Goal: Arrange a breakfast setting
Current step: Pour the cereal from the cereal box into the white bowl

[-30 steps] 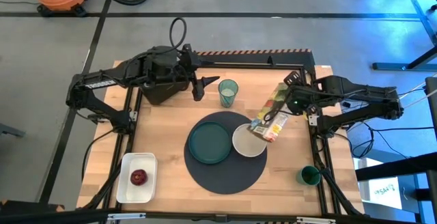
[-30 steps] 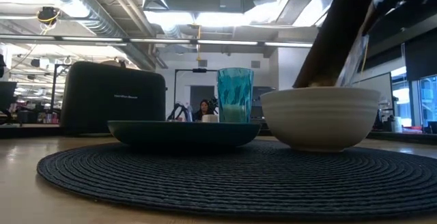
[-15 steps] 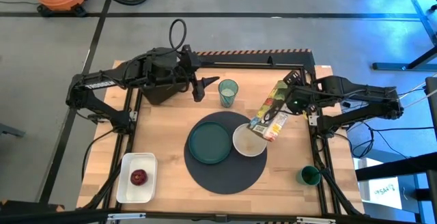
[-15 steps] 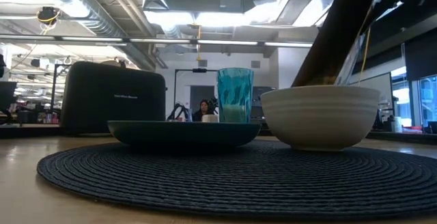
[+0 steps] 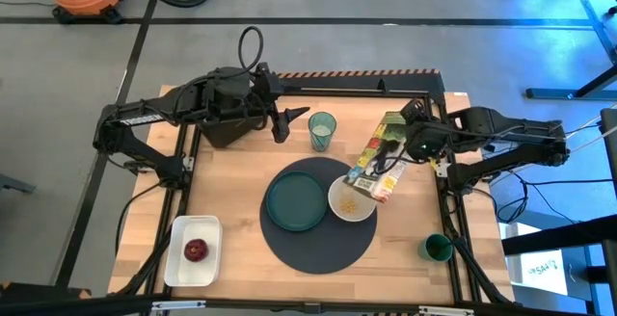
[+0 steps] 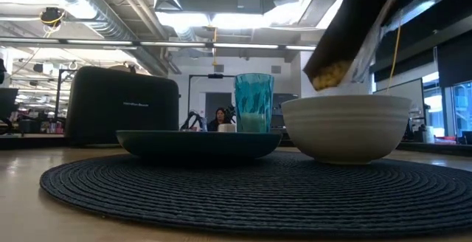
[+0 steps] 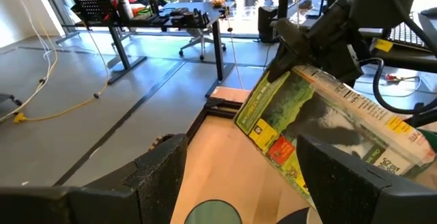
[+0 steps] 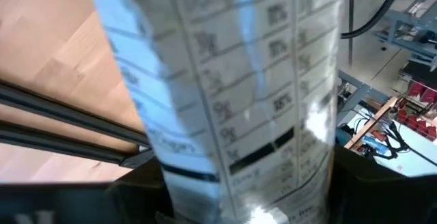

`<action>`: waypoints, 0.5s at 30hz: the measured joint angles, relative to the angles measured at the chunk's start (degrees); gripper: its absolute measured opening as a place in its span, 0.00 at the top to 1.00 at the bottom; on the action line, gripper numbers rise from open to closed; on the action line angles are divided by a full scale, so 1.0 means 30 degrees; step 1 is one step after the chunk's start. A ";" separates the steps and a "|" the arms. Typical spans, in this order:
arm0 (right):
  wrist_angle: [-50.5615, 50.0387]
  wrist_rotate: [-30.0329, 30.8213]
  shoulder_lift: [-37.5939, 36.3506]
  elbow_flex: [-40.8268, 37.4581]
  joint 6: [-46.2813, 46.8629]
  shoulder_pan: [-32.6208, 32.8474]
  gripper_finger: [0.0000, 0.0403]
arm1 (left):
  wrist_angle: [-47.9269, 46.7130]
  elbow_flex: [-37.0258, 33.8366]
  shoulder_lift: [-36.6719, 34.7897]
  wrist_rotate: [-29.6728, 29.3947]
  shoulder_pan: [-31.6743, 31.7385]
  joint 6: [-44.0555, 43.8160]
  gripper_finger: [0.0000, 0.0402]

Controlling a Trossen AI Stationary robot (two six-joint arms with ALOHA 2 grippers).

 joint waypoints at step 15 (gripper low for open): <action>-0.0359 -0.1087 0.0025 0.0061 0.0127 -0.0015 0.52 | -0.0002 0.0000 0.0000 -0.0015 0.0000 0.0007 0.32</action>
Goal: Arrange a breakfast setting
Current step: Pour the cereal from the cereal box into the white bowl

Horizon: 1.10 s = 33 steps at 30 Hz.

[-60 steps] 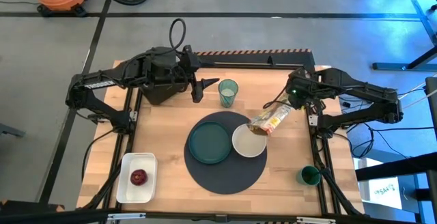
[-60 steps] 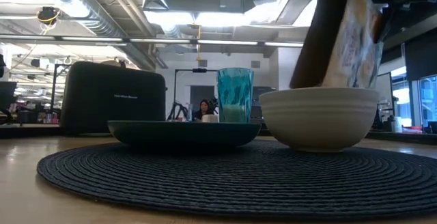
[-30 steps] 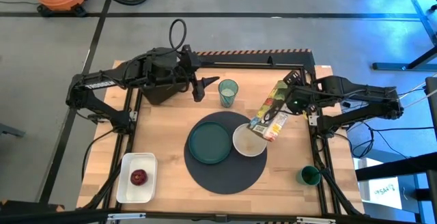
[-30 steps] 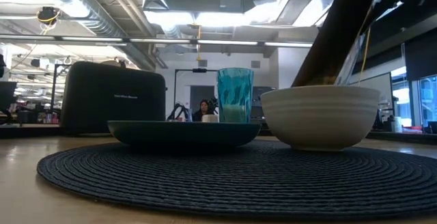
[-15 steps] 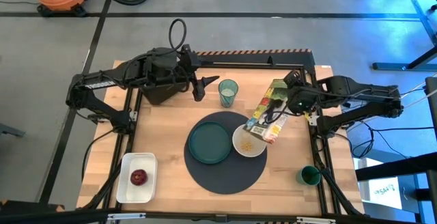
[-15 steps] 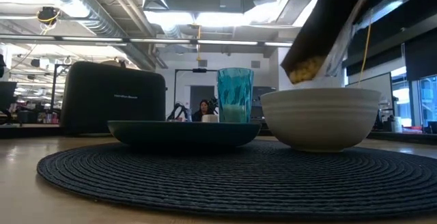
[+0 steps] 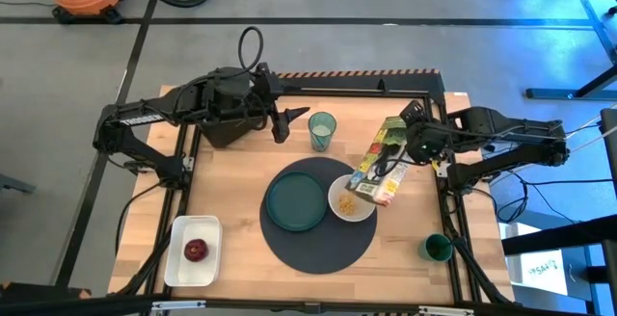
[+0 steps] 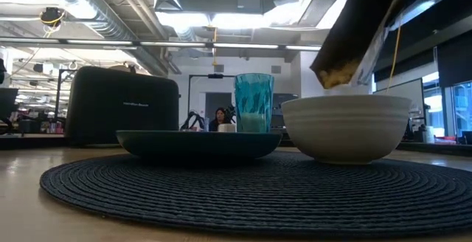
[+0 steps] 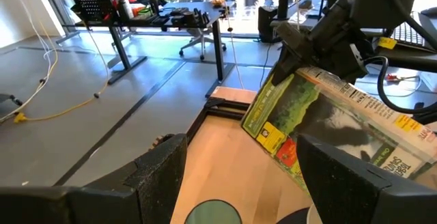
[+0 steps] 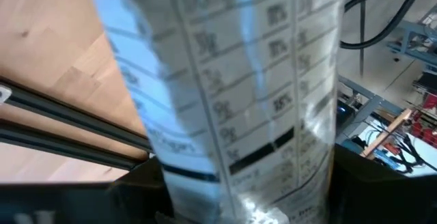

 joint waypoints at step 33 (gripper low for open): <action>-0.0180 0.0393 0.0007 -0.0001 -0.0035 0.0000 0.52 | 0.0002 0.0000 0.0000 -0.0006 -0.0005 0.0015 0.32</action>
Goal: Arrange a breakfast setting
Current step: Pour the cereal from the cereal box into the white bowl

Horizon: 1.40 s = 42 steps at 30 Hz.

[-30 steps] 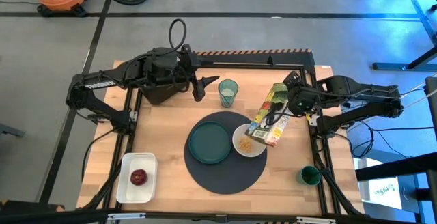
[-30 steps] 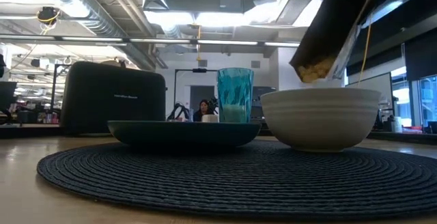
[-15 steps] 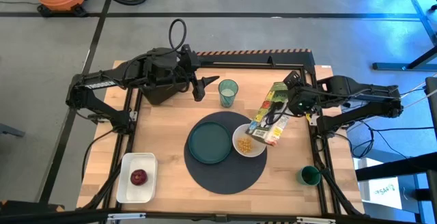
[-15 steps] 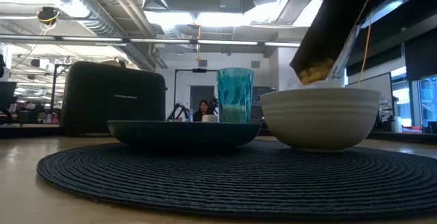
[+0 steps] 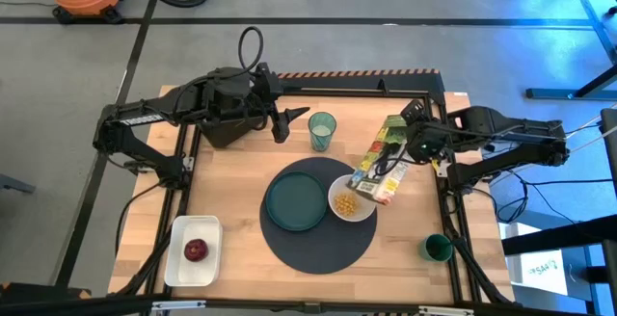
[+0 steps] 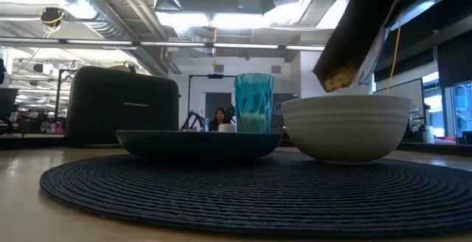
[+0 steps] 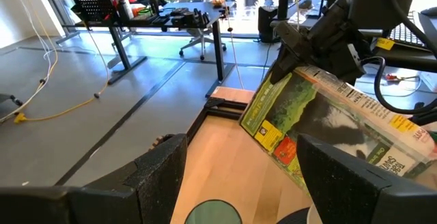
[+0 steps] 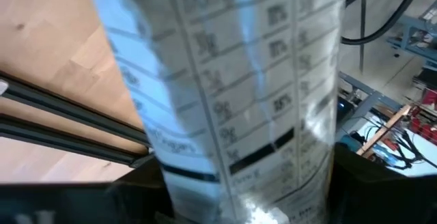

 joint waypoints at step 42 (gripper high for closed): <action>-0.0577 -0.0216 0.0025 -0.0239 0.0816 0.0000 0.52 | -0.0028 0.0007 0.0609 -0.0453 -0.0250 -0.0015 0.32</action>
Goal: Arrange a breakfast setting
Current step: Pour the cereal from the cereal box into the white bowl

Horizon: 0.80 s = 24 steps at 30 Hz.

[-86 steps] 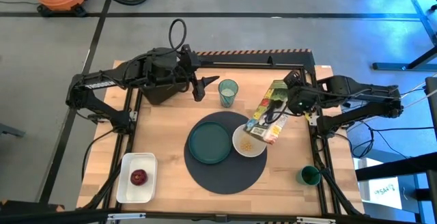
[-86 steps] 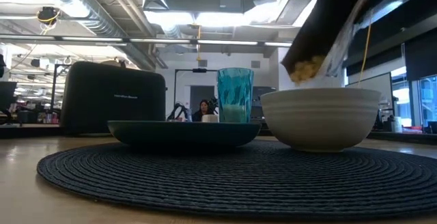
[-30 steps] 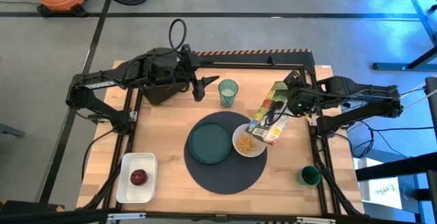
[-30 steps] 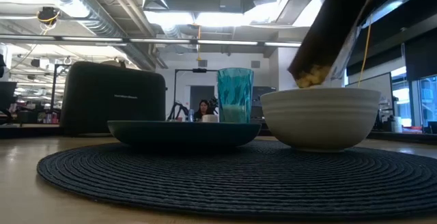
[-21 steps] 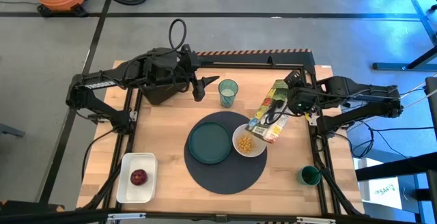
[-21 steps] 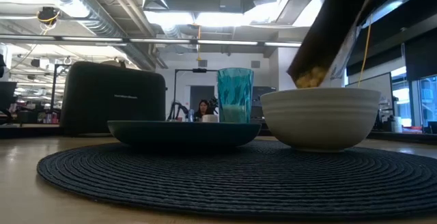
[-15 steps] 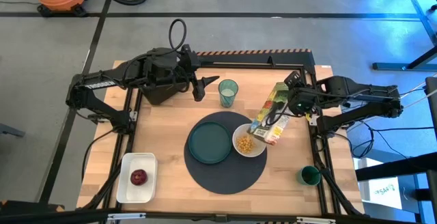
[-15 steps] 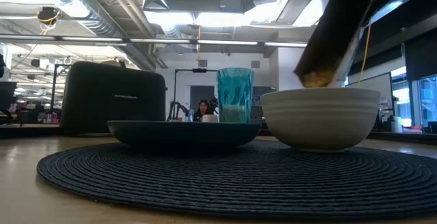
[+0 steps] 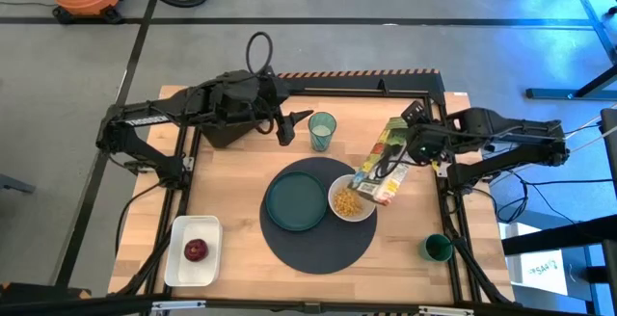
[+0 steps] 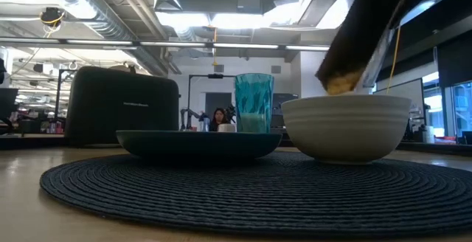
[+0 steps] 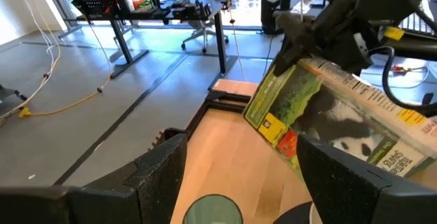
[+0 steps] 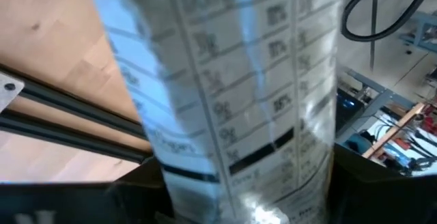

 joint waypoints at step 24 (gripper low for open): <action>-0.0363 -0.0852 -0.0346 0.0000 0.1845 -0.0007 0.52 | 0.0113 0.0007 0.0105 -0.0020 -0.0074 0.0018 0.32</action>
